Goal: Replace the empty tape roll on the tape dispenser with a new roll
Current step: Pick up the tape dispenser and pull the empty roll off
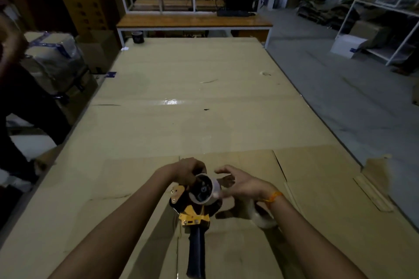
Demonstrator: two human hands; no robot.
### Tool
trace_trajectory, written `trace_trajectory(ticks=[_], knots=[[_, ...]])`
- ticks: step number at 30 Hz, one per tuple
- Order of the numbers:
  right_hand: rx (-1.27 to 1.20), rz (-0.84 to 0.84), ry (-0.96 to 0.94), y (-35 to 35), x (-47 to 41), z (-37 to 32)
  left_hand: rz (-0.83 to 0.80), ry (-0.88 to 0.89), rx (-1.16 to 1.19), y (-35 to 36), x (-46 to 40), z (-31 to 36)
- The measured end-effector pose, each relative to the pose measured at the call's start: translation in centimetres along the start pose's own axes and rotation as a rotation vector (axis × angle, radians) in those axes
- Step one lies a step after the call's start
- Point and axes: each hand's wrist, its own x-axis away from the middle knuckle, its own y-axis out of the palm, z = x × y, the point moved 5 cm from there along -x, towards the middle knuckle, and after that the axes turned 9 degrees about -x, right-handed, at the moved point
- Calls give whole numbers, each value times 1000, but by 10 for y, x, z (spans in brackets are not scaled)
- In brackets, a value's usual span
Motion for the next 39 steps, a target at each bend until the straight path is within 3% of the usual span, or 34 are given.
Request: trace_trajectory(ticks=[3,7,12,20,26,39], knots=[[155,0,-117,17,-1,11,35,66,100,0,18,5],[181,65,-284,45,-11,19,101,79,217,0,41,7],[212,146,-421,46,-3,7,22,36,415,-13,80,19],[462,203,-520,33,-5,-37,372,-52,338,-9,101,45],[452,107,-506,36,2,-34,410,-26,347,1,104,38],[408,103,-512,30,-7,-34,437,-27,126,-10,102,46]])
